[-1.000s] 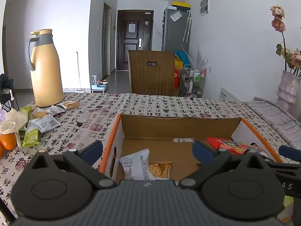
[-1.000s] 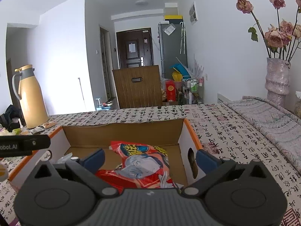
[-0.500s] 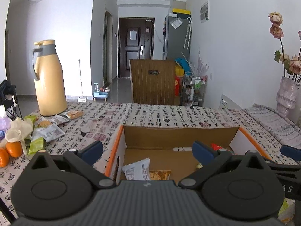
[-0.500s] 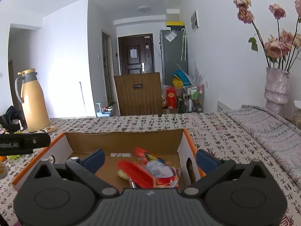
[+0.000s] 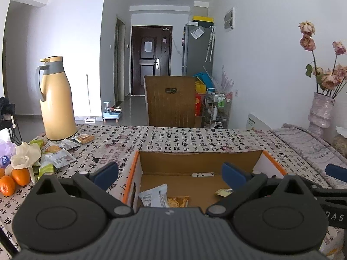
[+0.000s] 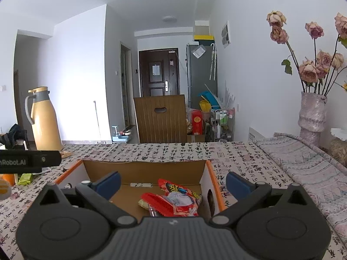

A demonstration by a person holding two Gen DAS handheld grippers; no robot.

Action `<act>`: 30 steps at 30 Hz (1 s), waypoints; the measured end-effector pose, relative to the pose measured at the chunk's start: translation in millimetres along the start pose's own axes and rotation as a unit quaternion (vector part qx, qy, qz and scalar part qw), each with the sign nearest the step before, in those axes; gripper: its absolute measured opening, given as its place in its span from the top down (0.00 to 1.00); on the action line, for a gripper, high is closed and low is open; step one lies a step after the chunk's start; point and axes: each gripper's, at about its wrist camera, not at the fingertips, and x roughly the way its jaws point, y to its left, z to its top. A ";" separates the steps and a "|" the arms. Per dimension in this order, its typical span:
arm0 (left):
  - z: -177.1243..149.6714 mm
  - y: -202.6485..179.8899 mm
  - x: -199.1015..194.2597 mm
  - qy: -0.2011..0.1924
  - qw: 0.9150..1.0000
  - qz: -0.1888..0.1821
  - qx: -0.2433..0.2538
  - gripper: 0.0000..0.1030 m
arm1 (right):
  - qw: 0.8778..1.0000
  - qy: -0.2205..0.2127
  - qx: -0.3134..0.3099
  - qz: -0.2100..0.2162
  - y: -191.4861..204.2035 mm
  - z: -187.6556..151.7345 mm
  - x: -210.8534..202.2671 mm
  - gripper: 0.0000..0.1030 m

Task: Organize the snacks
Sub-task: 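Withdraw both grippers from the box toward the snack pile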

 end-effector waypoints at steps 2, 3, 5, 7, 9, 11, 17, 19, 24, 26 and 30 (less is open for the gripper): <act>-1.0 0.1 -5.5 0.000 1.000 -0.003 0.000 0.00 | 1.000 -0.002 -0.002 0.001 -2.3 -1.0 -6.8 0.00; -1.7 0.2 -8.8 -0.001 1.000 -0.004 0.000 0.00 | 1.000 -0.002 -0.003 0.001 -3.7 -1.8 -10.7 0.00; -3.4 0.5 -15.1 -0.002 1.000 -0.008 0.001 0.00 | 1.000 -0.004 -0.007 0.001 -6.4 -4.4 -18.8 0.00; -6.6 0.8 -20.7 -0.001 1.000 -0.010 0.003 0.00 | 1.000 -0.003 -0.012 -0.001 -10.0 -7.1 -26.2 0.00; -10.0 1.3 -25.1 0.001 1.000 -0.012 0.006 0.00 | 1.000 0.000 -0.013 -0.003 -15.3 -9.7 -32.6 0.00; -13.9 0.7 -29.9 0.005 1.000 -0.012 0.011 0.00 | 1.000 0.003 -0.011 -0.004 -21.0 -13.8 -40.1 0.00; -30.5 5.9 -42.5 0.013 1.000 -0.011 0.009 0.00 | 1.000 0.009 0.002 0.006 -41.4 -32.4 -64.0 0.00; -36.8 6.5 -45.6 0.017 1.000 -0.008 0.012 0.00 | 1.000 0.013 0.003 -0.002 -46.5 -38.9 -70.7 0.00; -58.4 9.2 -54.4 0.030 0.999 -0.006 0.022 0.00 | 0.999 0.031 0.010 -0.019 -59.5 -55.4 -86.0 0.00; -69.0 11.2 -57.9 0.038 0.999 -0.008 0.027 0.00 | 0.999 0.041 0.013 -0.028 -64.4 -62.2 -92.1 0.00; -89.1 12.7 -61.9 0.060 0.998 -0.007 0.035 0.00 | 0.997 0.059 0.009 -0.049 -71.1 -78.6 -106.4 0.00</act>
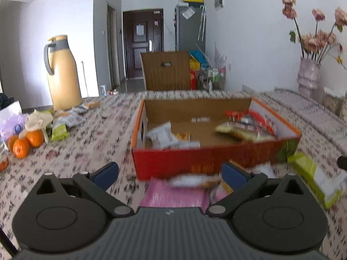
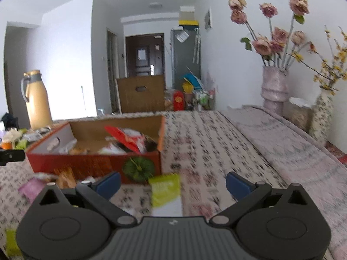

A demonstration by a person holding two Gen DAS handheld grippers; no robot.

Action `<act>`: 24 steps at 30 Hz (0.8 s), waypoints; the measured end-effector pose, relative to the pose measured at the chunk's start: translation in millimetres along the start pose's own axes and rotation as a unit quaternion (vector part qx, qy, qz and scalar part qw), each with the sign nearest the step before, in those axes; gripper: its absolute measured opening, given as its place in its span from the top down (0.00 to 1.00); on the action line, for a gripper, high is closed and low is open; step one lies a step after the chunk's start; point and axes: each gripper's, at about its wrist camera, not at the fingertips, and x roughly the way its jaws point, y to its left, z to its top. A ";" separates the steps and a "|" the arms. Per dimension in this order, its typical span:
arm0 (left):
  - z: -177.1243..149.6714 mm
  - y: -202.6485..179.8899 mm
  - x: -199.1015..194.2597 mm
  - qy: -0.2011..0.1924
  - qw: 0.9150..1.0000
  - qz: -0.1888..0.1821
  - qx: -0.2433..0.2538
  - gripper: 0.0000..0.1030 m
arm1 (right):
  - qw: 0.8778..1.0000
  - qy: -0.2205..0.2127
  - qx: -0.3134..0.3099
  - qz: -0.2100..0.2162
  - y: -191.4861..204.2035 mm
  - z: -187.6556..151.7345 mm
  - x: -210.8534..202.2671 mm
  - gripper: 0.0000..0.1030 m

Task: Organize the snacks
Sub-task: 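Withdraw both grippers from the box toward the snack pile, then grasp the clear white packet with the right gripper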

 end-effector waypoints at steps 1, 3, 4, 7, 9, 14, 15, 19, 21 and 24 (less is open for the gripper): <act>-5.1 -0.5 0.3 0.007 1.000 0.000 0.000 0.00 | 1.000 0.005 -0.001 -0.005 -1.0 -5.0 -2.9 0.00; -13.0 -0.5 1.0 0.020 1.000 -0.003 -0.002 0.00 | 1.000 0.017 -0.001 -0.018 -6.3 -14.0 -6.3 0.00; -16.5 -0.8 0.9 0.026 1.000 -0.006 -0.005 0.00 | 0.999 0.025 0.001 -0.024 -9.4 -18.8 -7.2 0.00; -22.6 -2.5 -0.3 0.035 0.999 -0.011 -0.007 0.00 | 0.998 0.049 0.013 -0.035 -18.0 -32.3 -9.5 0.00; -24.2 -4.2 0.5 0.039 0.999 -0.014 -0.006 0.00 | 0.997 0.060 0.019 -0.039 -21.8 -39.4 -9.8 0.00; -25.2 -10.6 1.9 0.047 0.999 -0.016 -0.003 0.00 | 0.997 0.055 0.030 -0.042 -27.4 -44.7 -10.1 0.00; -25.6 -11.3 1.3 0.047 0.999 -0.017 -0.002 0.00 | 0.997 0.051 0.031 -0.046 -29.1 -43.4 -10.3 0.00; -25.0 -12.2 1.9 0.050 0.999 -0.012 -0.003 0.00 | 0.997 0.047 0.033 -0.060 -38.7 -40.1 -5.4 0.09; -24.9 -12.9 1.7 0.051 0.999 -0.011 -0.003 0.00 | 0.996 0.051 0.043 -0.058 -45.2 -38.1 -0.1 0.16; -24.8 -13.3 1.9 0.052 0.999 -0.010 -0.002 0.00 | 0.996 0.054 0.051 -0.049 -50.1 -35.9 9.1 0.25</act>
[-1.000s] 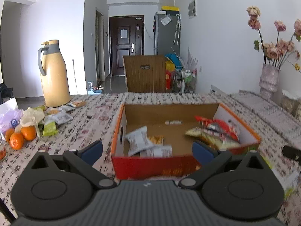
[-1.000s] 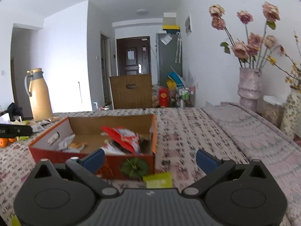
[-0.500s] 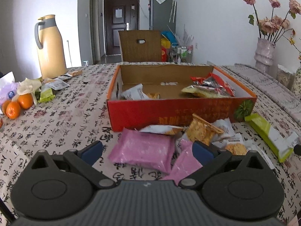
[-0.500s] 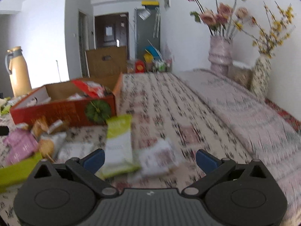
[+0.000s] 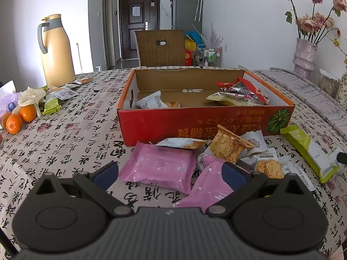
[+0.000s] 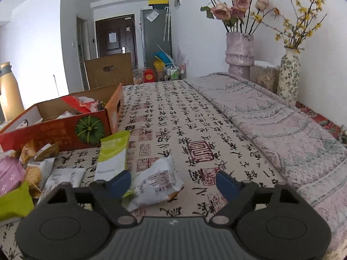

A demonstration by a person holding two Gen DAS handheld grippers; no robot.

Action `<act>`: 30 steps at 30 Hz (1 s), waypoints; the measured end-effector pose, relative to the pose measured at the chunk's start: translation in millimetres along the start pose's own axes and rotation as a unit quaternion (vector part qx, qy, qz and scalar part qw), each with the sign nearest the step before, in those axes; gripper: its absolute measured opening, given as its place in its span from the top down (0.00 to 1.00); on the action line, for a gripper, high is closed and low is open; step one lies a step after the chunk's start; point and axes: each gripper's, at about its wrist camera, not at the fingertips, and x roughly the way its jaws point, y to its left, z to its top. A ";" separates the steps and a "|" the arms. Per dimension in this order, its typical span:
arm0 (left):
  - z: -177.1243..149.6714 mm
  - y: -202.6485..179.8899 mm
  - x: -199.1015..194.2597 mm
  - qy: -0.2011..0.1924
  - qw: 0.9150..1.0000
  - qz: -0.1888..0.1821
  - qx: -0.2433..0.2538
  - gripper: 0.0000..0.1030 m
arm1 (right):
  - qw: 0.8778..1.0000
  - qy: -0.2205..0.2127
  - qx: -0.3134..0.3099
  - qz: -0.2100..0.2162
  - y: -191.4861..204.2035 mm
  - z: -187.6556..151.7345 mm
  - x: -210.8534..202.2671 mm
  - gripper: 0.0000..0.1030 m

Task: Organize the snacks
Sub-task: 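Grasp the clear white packet with the right gripper, then grasp the pink packet in the pile with the left gripper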

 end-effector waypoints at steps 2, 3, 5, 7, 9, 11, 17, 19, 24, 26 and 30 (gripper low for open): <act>-0.3 -0.5 0.0 0.001 1.000 0.001 0.000 0.00 | 1.000 0.009 0.007 0.009 -1.5 1.5 9.2 0.33; -0.4 -0.9 0.3 0.002 1.000 0.002 0.001 0.00 | 1.000 0.015 0.010 0.012 -1.9 1.8 13.1 0.41; -0.6 -1.2 0.0 0.003 1.000 0.004 0.002 0.00 | 0.999 0.024 0.017 0.027 -2.0 1.2 19.7 0.51; -0.7 -0.9 0.9 0.005 1.000 0.006 0.001 0.00 | 0.999 0.027 0.016 0.036 1.2 -1.1 21.9 0.54; -0.4 -1.4 3.1 0.009 1.000 0.008 0.001 0.00 | 0.998 0.032 0.013 0.045 5.4 -4.6 24.1 0.59; -0.4 -1.8 4.9 0.012 1.000 0.007 0.001 0.00 | 0.999 0.027 0.004 0.045 10.2 -7.2 23.5 0.66; -1.1 -2.8 7.5 0.016 1.000 0.005 0.001 0.00 | 0.999 0.002 -0.016 0.047 20.0 -8.7 15.1 0.83; -1.2 -1.6 8.1 0.017 1.000 0.006 -0.001 0.00 | 0.999 -0.013 -0.016 0.042 20.5 -7.1 10.2 0.84; -0.9 1.8 12.4 0.025 1.000 0.009 -0.008 0.00 | 0.998 -0.061 0.000 0.030 19.1 1.8 -4.8 0.85; 0.0 3.6 15.1 0.029 0.999 0.011 -0.010 0.00 | 0.997 -0.072 -0.001 0.030 19.4 6.7 -8.6 0.85; 5.3 9.4 23.6 0.038 0.999 0.017 -0.014 0.00 | 0.996 -0.082 -0.001 0.029 21.8 12.5 -10.8 0.85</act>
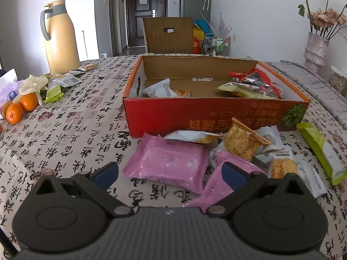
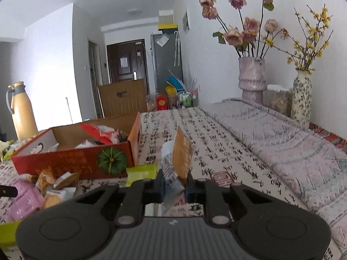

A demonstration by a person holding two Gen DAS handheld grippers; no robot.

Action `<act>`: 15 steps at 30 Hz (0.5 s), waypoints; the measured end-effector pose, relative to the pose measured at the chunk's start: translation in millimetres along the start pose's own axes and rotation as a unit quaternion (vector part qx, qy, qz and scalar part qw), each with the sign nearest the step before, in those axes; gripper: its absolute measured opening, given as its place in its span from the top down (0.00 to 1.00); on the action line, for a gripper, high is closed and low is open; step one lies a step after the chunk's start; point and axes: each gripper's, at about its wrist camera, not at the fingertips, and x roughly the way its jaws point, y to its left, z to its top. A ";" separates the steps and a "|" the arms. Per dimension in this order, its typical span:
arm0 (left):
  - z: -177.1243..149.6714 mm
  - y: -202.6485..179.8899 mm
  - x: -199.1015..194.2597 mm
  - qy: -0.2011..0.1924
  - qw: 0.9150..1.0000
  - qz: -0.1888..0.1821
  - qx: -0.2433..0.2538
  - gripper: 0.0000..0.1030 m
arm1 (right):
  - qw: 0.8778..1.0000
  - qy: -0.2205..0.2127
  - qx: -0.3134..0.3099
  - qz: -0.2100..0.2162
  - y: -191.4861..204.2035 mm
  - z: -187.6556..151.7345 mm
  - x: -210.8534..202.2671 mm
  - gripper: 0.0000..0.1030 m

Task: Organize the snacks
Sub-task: 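Grasp the pink packet in the pile with the left gripper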

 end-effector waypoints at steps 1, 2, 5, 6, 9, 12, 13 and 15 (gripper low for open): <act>2.1 1.1 2.3 0.001 1.000 0.002 0.002 0.00 | 1.000 0.000 0.000 0.000 0.5 0.3 0.7 0.85; 4.3 2.1 4.8 0.004 1.000 0.003 0.006 0.00 | 1.000 0.001 -0.001 0.000 0.9 0.3 1.2 0.85; 12.7 4.3 14.3 0.013 1.000 0.000 0.023 0.00 | 1.000 0.002 -0.001 -0.002 1.4 0.4 2.5 0.85; 15.4 4.0 17.7 0.016 0.999 0.000 0.030 0.00 | 1.000 0.002 -0.002 -0.003 2.7 -1.0 1.5 0.85; 21.0 2.5 27.4 0.029 0.999 -0.005 0.043 0.00 | 1.000 0.004 0.000 -0.008 1.1 -1.4 2.5 0.85; 23.8 -0.3 35.9 0.043 0.997 -0.022 0.058 0.00 | 1.000 0.006 0.001 -0.013 -0.3 -1.9 3.6 0.85; 24.1 -1.0 39.2 0.046 0.997 -0.022 0.061 0.00 | 1.000 0.006 0.002 -0.015 -0.7 -1.9 4.2 0.85; 24.5 -0.2 46.6 0.056 0.996 -0.021 0.060 0.00 | 1.000 0.007 0.002 -0.016 -1.6 -1.6 5.4 0.85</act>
